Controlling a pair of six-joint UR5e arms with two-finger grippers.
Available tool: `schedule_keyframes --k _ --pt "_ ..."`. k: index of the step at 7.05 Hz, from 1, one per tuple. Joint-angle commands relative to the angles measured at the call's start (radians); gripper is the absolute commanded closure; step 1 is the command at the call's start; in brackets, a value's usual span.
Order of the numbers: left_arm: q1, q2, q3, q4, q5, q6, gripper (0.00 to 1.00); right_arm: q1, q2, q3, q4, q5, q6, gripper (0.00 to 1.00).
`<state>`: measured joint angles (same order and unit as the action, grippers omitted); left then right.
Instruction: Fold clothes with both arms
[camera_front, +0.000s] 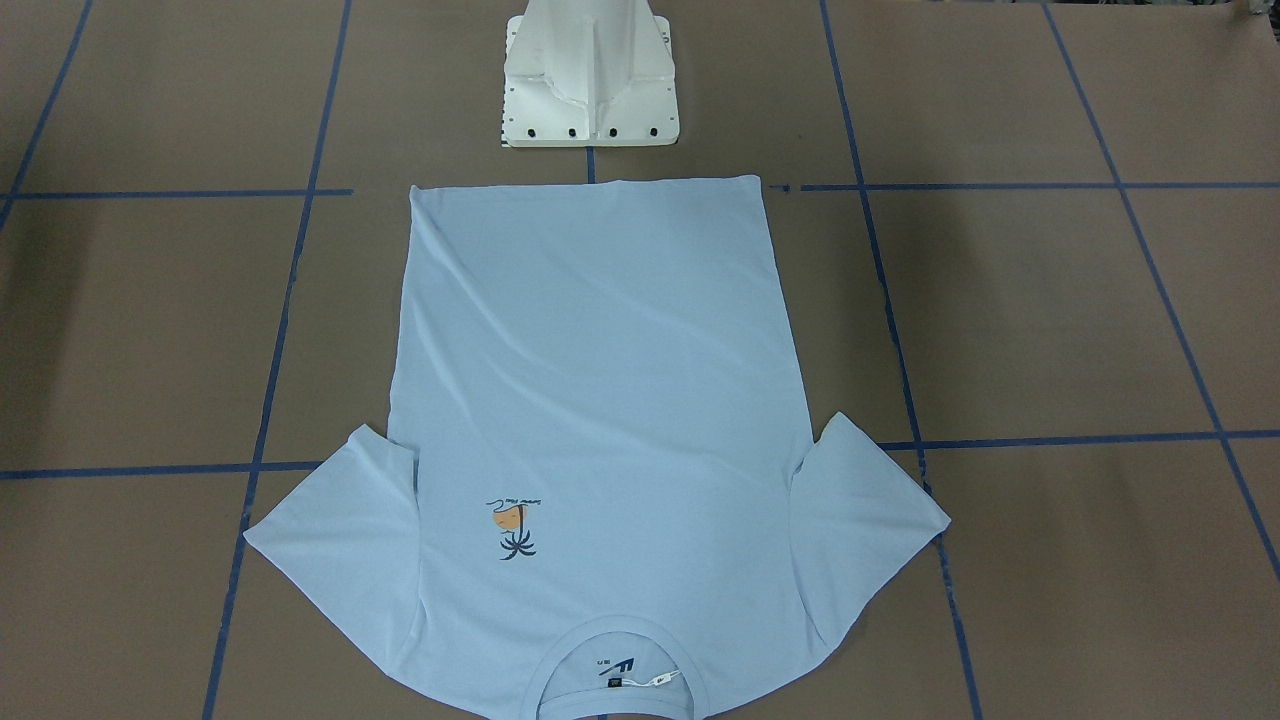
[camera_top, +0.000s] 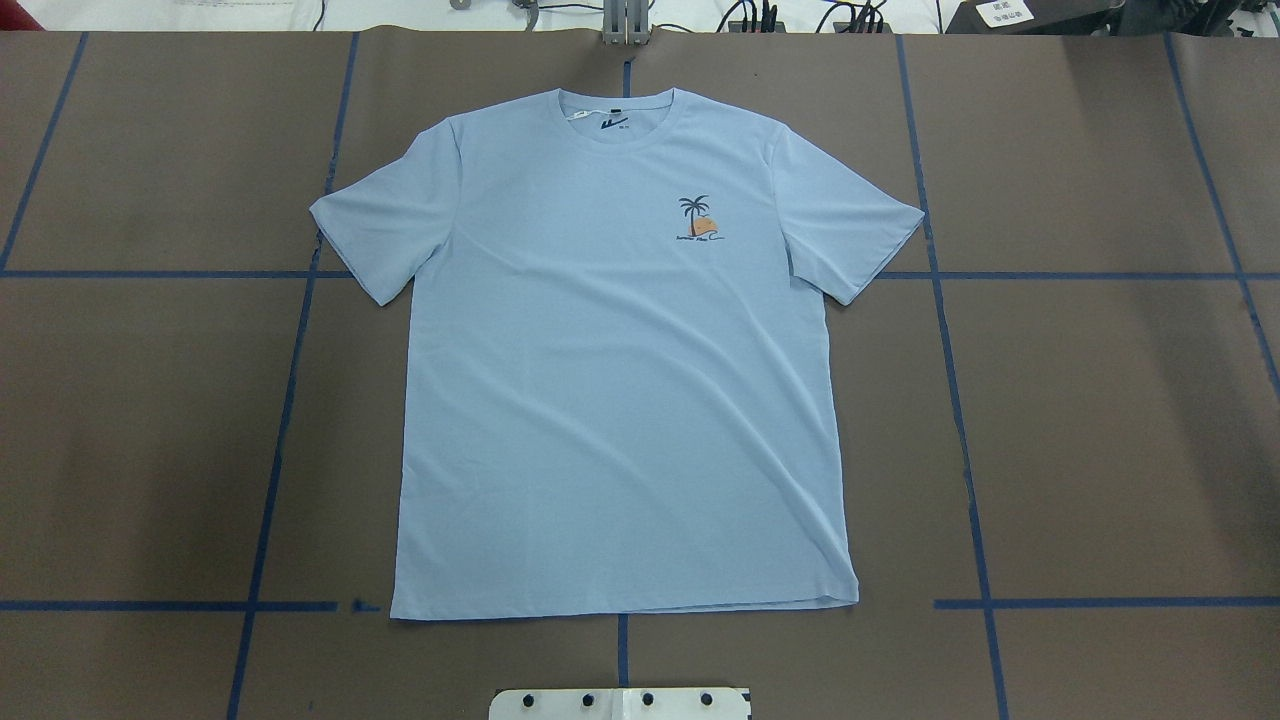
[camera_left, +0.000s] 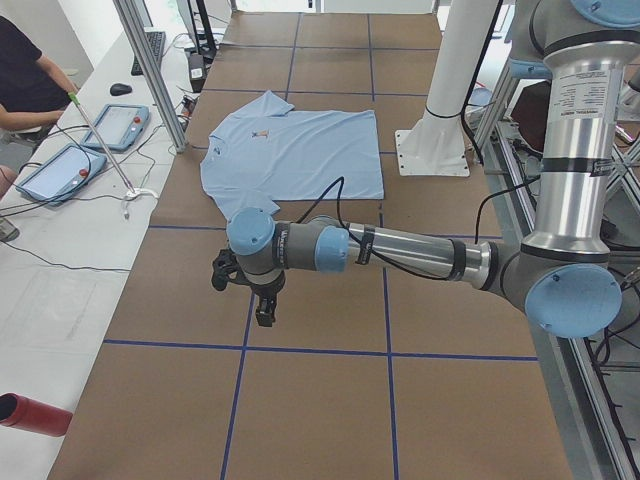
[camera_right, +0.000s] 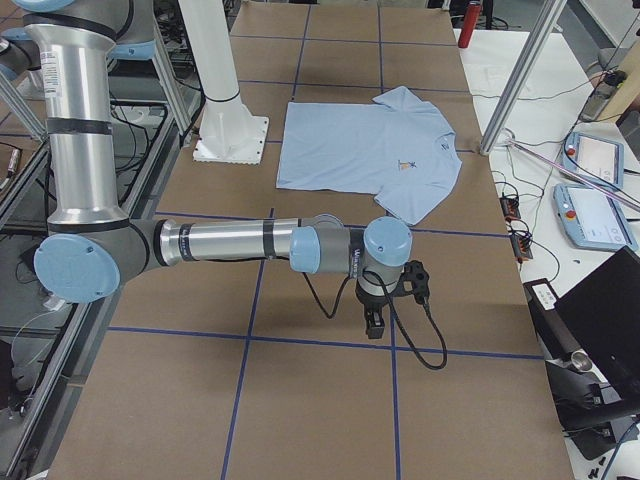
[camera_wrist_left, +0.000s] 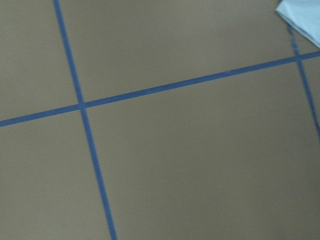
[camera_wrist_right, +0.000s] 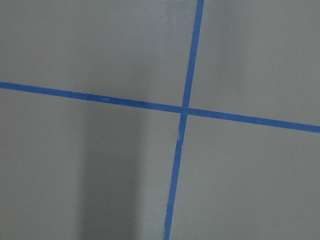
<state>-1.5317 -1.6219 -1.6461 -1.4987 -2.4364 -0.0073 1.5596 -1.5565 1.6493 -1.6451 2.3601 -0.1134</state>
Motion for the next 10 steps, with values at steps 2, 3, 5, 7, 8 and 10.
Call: schedule_keyframes --k 2,3,5,7,8,10 --pt "-0.027 0.005 -0.043 0.003 -0.007 0.006 0.0 -0.026 -0.008 0.013 0.024 0.001 0.014 0.0" --pt "-0.012 0.013 -0.038 -0.003 0.034 -0.005 0.0 -0.035 -0.023 -0.003 0.03 0.002 0.011 0.0" --pt "-0.008 0.02 -0.031 -0.078 -0.001 0.009 0.0 -0.062 -0.045 -0.043 0.242 0.024 0.017 0.0" --pt "-0.002 0.138 -0.16 -0.124 -0.104 -0.002 0.0 -0.278 0.042 -0.081 0.453 0.038 0.441 0.0" --pt "-0.002 0.146 -0.164 -0.133 -0.113 -0.002 0.0 -0.365 0.138 -0.135 0.543 0.033 0.742 0.0" --pt "-0.002 0.145 -0.161 -0.132 -0.112 -0.002 0.0 -0.574 0.245 -0.207 0.745 -0.241 1.202 0.07"
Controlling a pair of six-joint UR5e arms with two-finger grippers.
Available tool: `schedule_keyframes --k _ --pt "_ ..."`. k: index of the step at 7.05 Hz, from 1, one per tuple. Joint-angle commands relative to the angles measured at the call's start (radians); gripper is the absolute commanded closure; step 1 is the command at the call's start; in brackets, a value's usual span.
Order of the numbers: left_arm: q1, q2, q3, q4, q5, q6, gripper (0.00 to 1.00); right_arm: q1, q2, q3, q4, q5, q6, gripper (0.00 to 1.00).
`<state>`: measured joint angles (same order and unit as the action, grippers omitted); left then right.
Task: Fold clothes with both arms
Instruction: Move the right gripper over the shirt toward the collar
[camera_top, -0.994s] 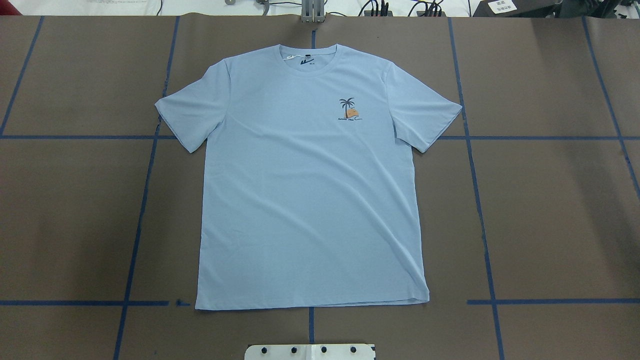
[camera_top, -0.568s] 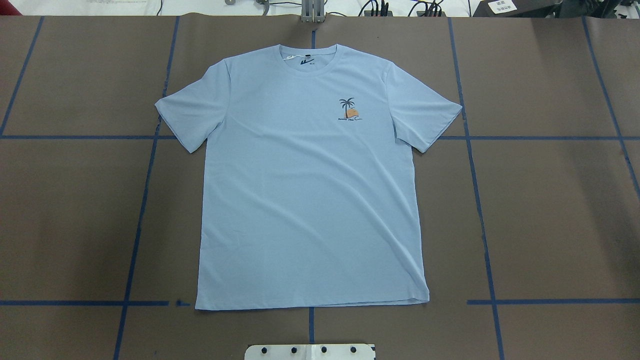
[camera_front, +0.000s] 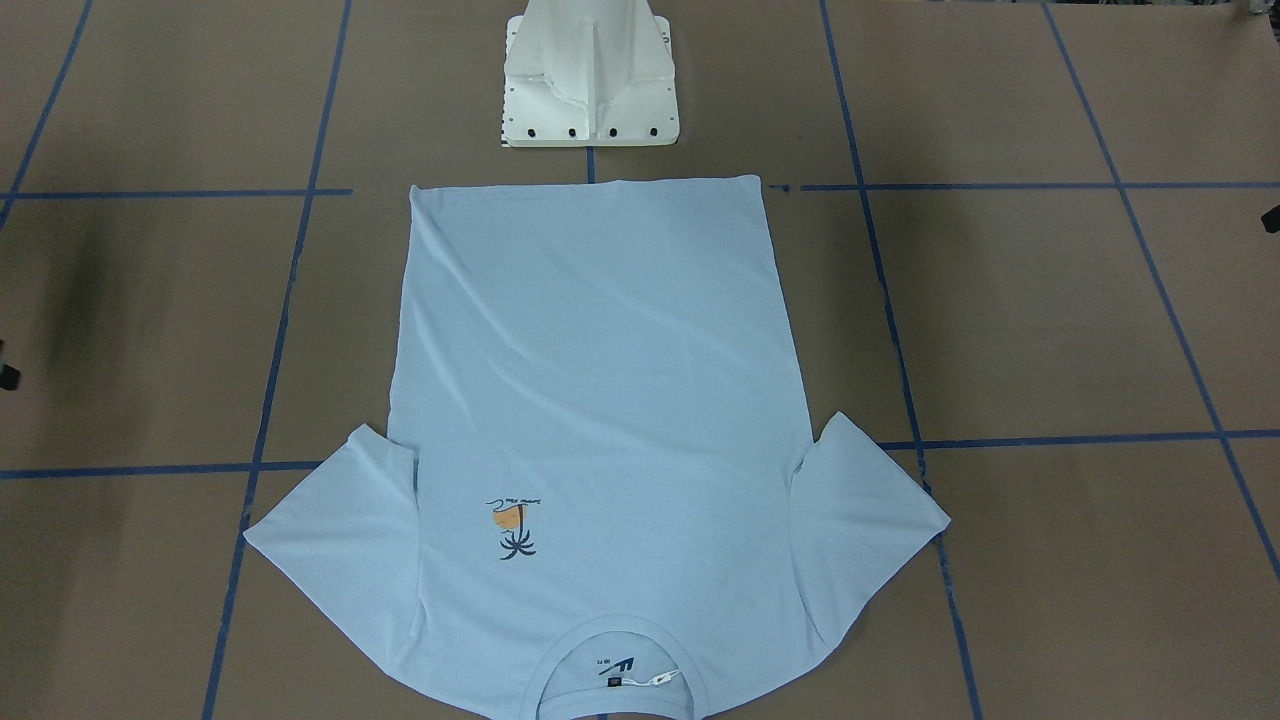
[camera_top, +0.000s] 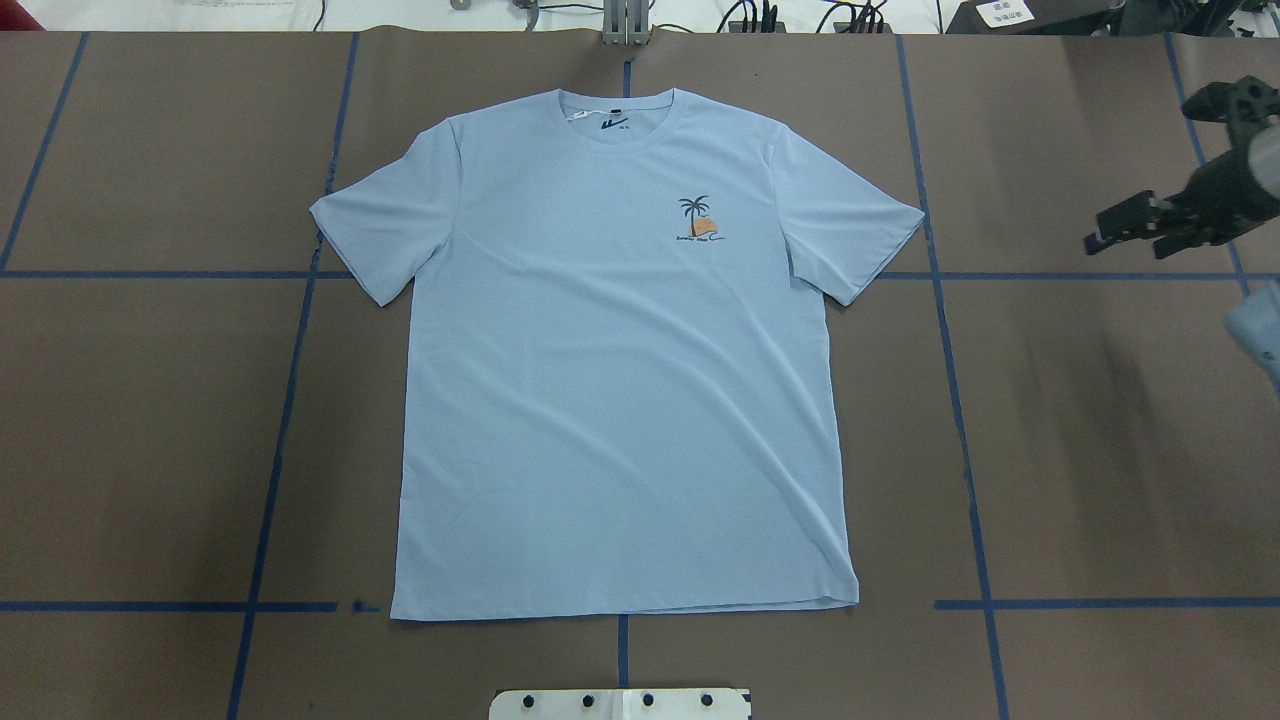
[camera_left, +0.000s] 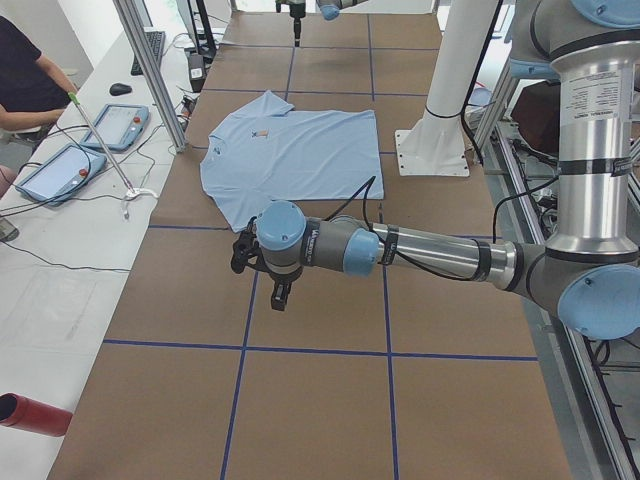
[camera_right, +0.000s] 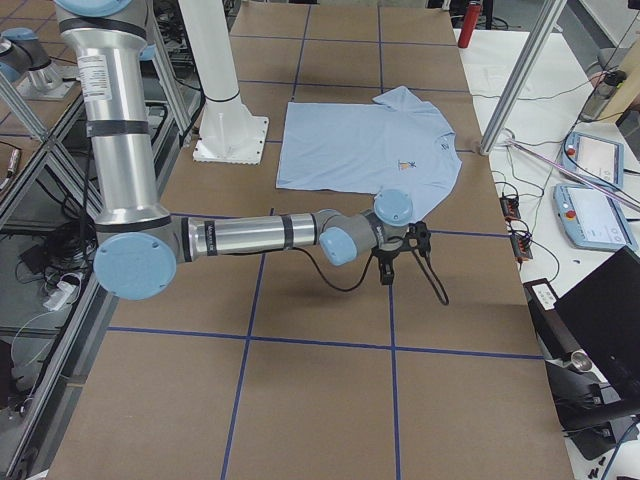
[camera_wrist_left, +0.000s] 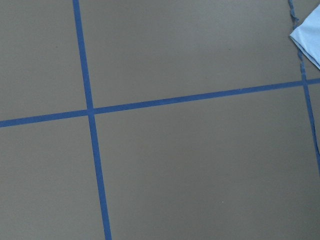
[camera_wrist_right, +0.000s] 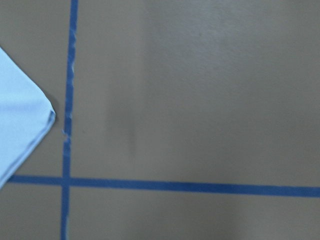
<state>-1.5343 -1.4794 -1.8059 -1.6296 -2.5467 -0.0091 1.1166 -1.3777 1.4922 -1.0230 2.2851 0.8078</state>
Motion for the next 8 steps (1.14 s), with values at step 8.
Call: schedule_keyframes --k 8 --pt "0.0 0.004 0.006 -0.006 -0.001 0.001 0.0 -0.224 0.257 -0.251 0.167 -0.349 0.301 0.34"
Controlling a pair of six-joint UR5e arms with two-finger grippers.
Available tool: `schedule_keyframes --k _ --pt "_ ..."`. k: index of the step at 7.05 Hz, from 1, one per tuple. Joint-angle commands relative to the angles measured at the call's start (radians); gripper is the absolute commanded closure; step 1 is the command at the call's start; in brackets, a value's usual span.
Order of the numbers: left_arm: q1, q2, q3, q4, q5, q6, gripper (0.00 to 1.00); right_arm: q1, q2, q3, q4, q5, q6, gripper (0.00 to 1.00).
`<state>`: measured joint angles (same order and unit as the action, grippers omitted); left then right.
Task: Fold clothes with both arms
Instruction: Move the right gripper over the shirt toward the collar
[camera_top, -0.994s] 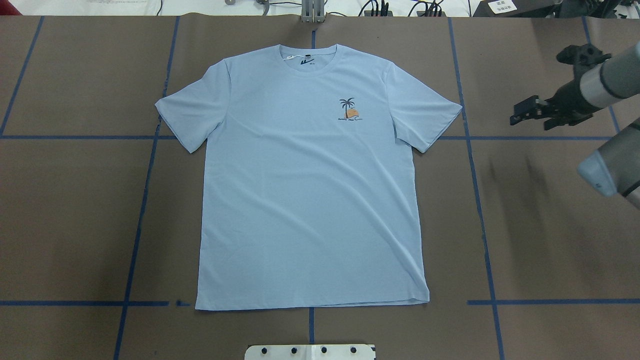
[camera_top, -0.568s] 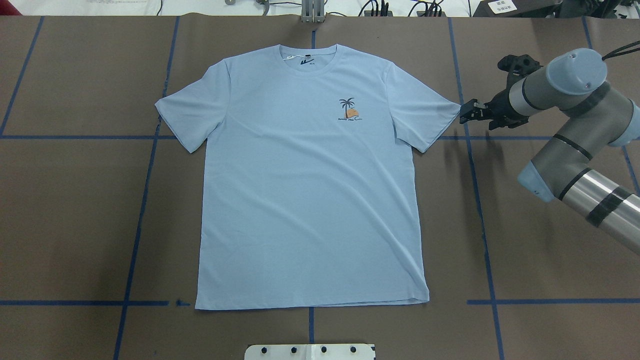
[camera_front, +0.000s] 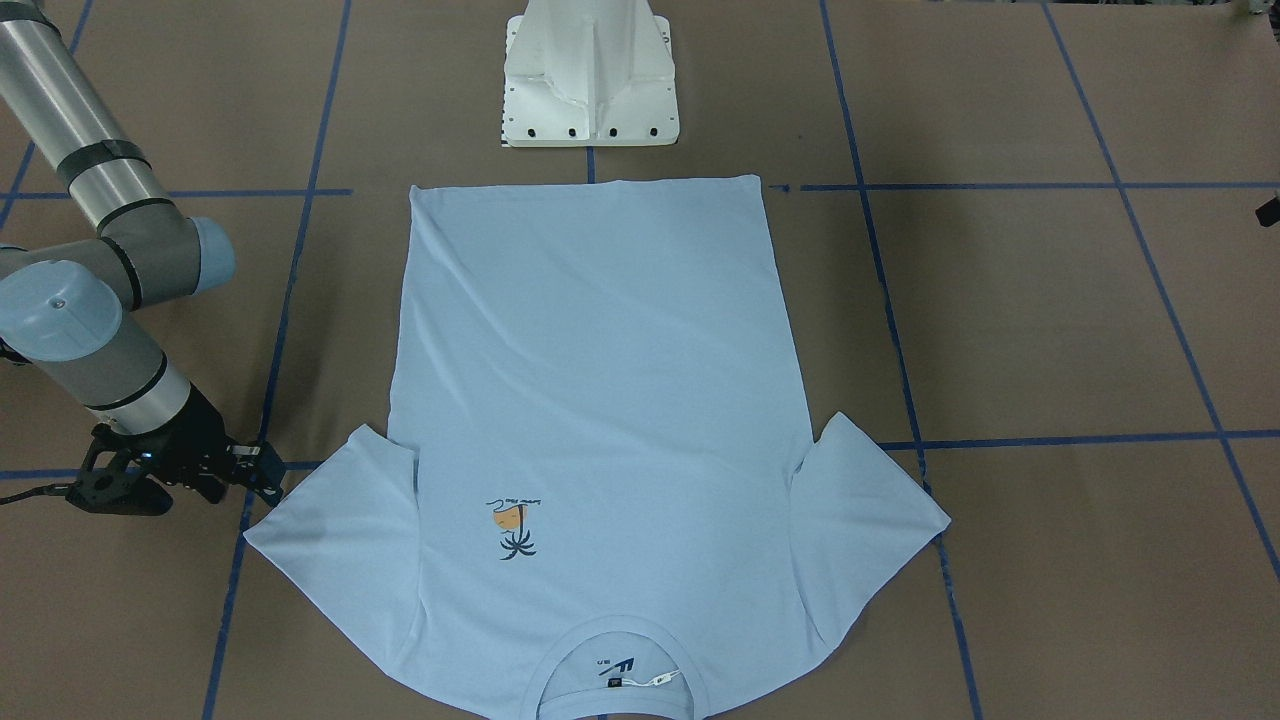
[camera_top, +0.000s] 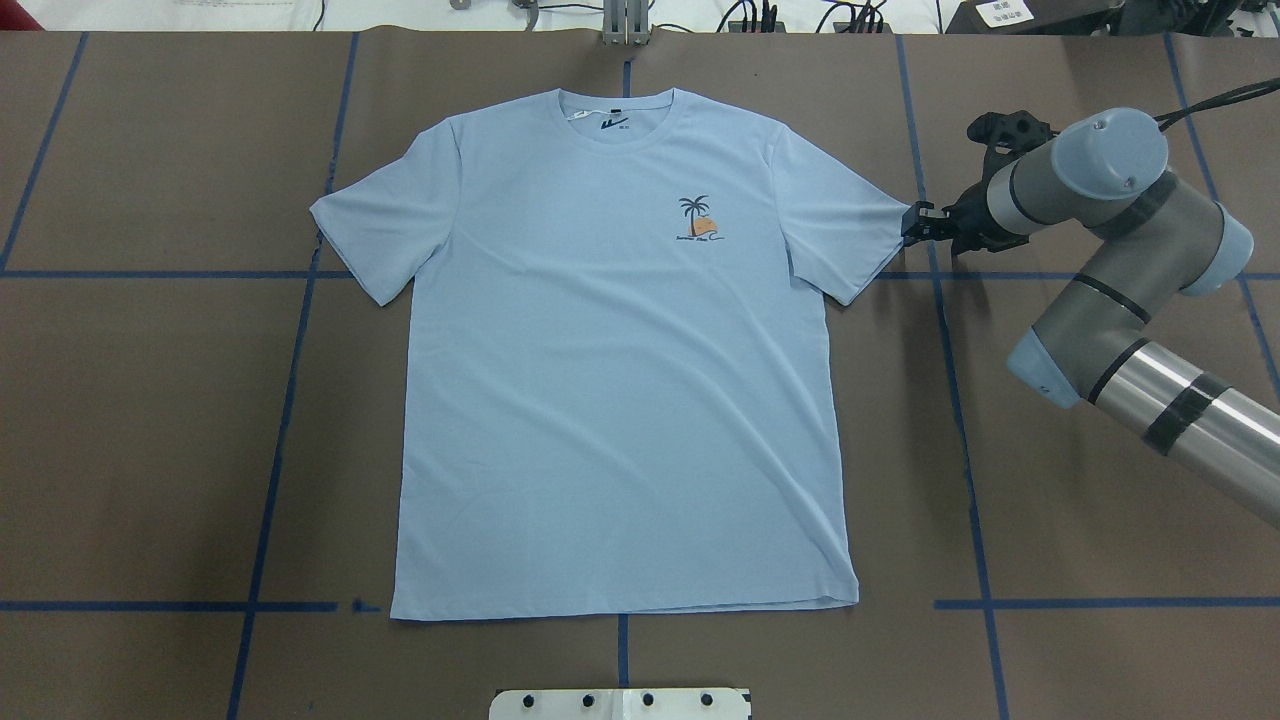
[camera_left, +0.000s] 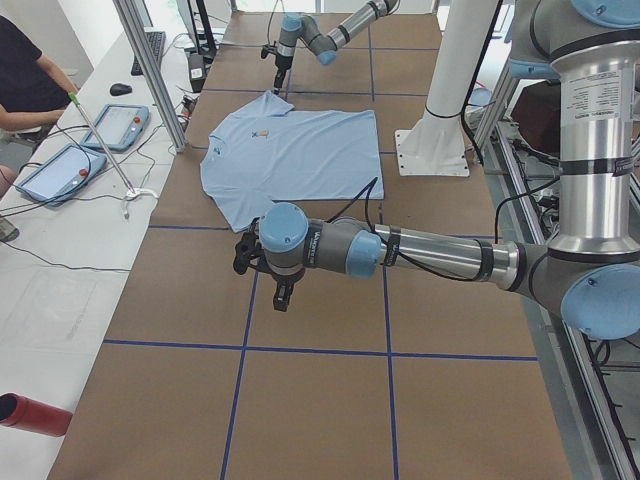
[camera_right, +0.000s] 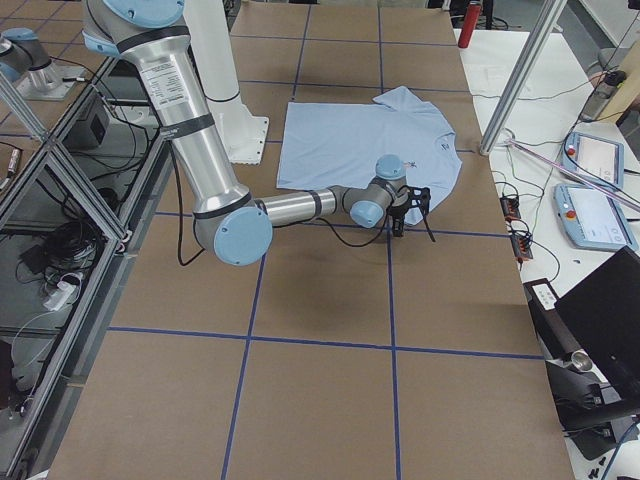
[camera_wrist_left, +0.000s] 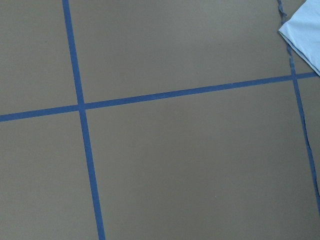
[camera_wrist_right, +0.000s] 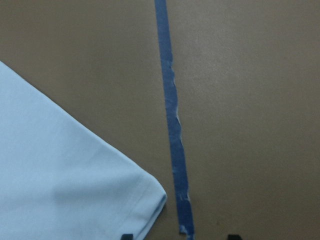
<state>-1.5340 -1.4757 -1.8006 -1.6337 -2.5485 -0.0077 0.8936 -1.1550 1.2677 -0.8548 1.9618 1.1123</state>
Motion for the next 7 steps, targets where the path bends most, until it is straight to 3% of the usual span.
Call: schedule_keyframes --k 1,2,3,4,6,7 --pt "0.0 0.002 0.0 -0.002 -0.001 0.0 0.0 -0.001 0.04 -0.028 -0.001 -0.027 -0.005 0.39" --pt "0.0 0.002 0.001 -0.002 -0.001 0.0 0.0 -0.001 0.041 -0.031 -0.001 -0.044 -0.014 0.6" --pt "-0.002 0.002 0.004 -0.002 0.0 0.002 0.0 -0.001 0.041 -0.034 -0.001 -0.052 -0.038 0.9" --pt "0.0 0.002 0.006 -0.002 -0.001 0.002 0.0 -0.001 0.041 -0.034 -0.001 -0.053 -0.075 1.0" --pt "0.0 0.002 0.004 -0.002 0.001 0.002 0.0 -0.004 0.052 0.002 0.0 -0.04 -0.062 1.0" --pt "-0.002 0.002 0.001 -0.002 0.001 0.002 0.0 -0.036 0.113 0.028 -0.039 -0.037 0.01 1.0"
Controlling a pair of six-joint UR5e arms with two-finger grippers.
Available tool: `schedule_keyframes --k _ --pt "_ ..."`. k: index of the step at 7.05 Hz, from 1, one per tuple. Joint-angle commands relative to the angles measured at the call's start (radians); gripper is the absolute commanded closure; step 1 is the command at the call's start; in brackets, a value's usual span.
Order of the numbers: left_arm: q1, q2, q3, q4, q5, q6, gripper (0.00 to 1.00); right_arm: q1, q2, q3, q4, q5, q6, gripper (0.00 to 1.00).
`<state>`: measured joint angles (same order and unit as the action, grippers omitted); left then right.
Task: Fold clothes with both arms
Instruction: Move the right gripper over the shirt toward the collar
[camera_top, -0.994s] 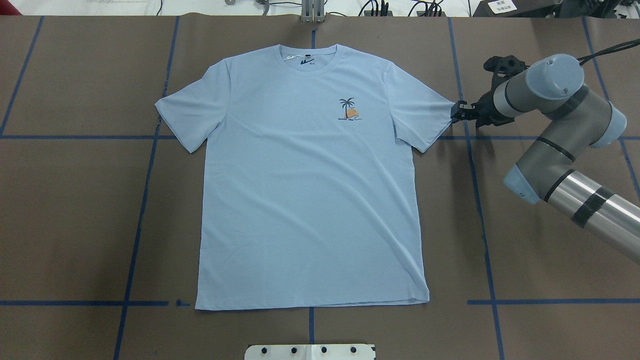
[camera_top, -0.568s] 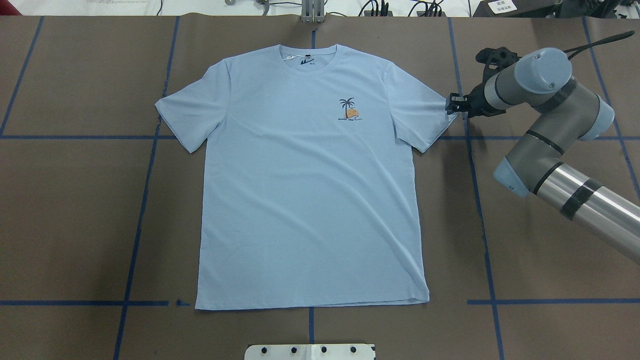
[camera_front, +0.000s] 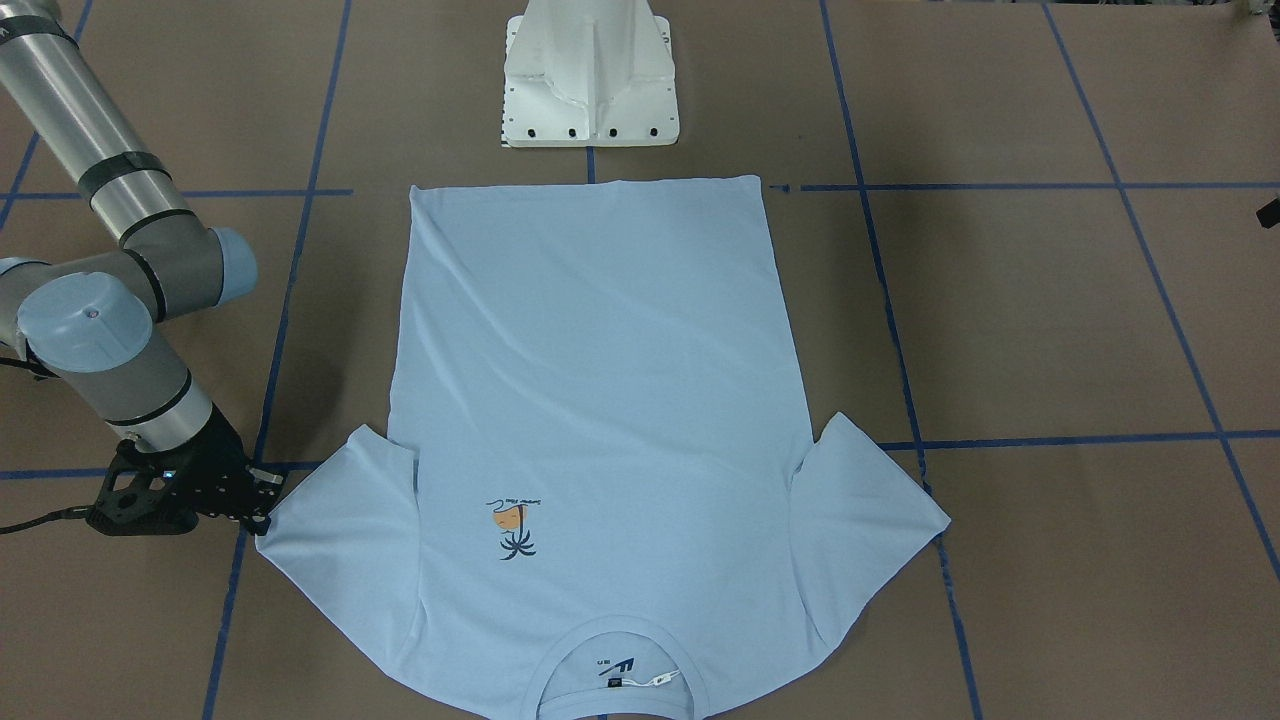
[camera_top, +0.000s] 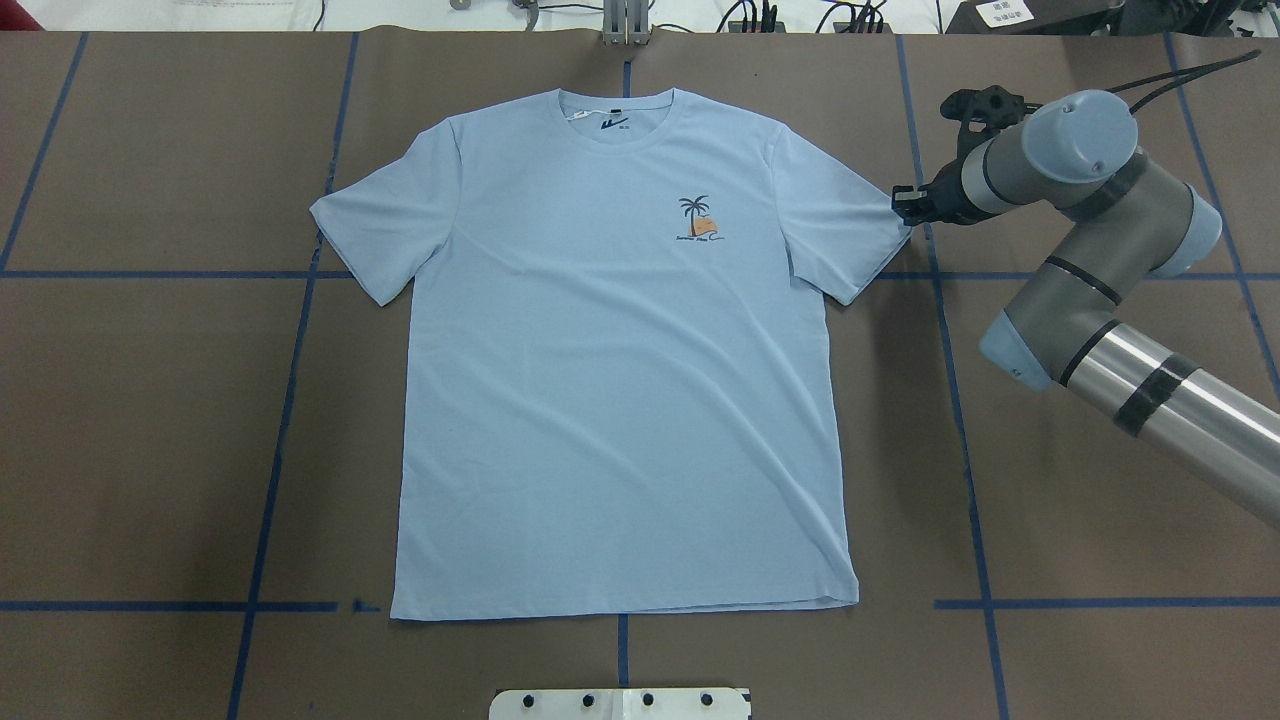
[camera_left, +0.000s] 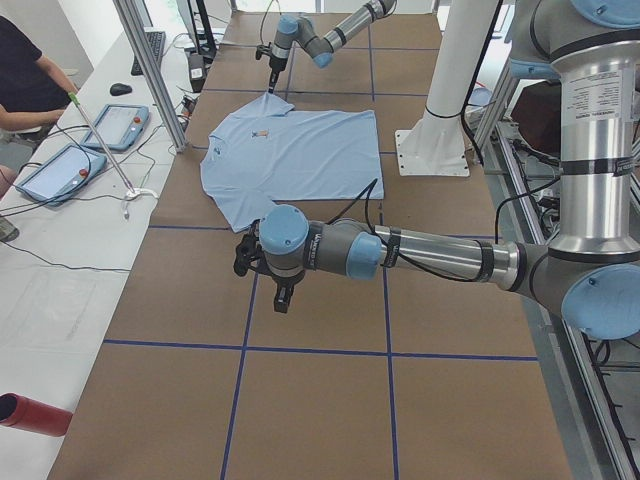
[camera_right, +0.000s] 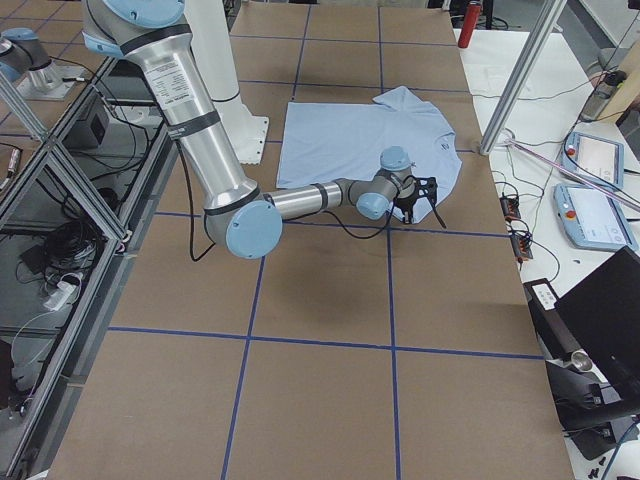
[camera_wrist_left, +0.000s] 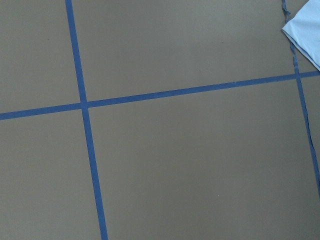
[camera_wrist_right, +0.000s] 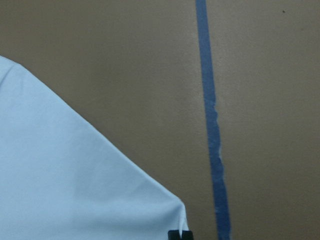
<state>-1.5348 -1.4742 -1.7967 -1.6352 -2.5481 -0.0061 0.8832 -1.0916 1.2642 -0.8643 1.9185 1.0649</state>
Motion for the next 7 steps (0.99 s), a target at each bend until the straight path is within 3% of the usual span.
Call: schedule_keyframes --k 1,2,3,4,5,6,7 --pt "-0.001 0.0 -0.006 0.0 -0.001 0.0 0.0 -0.071 0.138 0.011 -0.073 -0.004 0.149 1.0" --pt "0.001 0.0 -0.009 0.0 -0.003 -0.002 0.0 -0.105 0.267 -0.084 -0.109 -0.04 0.221 1.0" --pt "-0.001 -0.005 -0.009 -0.002 -0.003 -0.003 0.0 -0.146 0.336 -0.162 -0.108 -0.12 0.233 1.0" --pt "0.001 -0.008 -0.001 -0.008 -0.003 -0.003 0.0 -0.156 0.37 -0.208 -0.107 -0.131 0.228 1.0" --pt "0.001 -0.008 0.0 -0.021 -0.004 -0.003 0.0 -0.17 0.381 -0.212 -0.101 -0.14 0.218 0.01" --pt "0.002 -0.009 -0.004 -0.029 -0.017 -0.003 0.0 -0.17 0.401 -0.201 -0.101 -0.142 0.219 0.0" --pt "0.039 -0.011 -0.003 -0.09 -0.061 -0.018 0.0 -0.174 0.369 -0.105 -0.113 -0.138 0.236 0.0"
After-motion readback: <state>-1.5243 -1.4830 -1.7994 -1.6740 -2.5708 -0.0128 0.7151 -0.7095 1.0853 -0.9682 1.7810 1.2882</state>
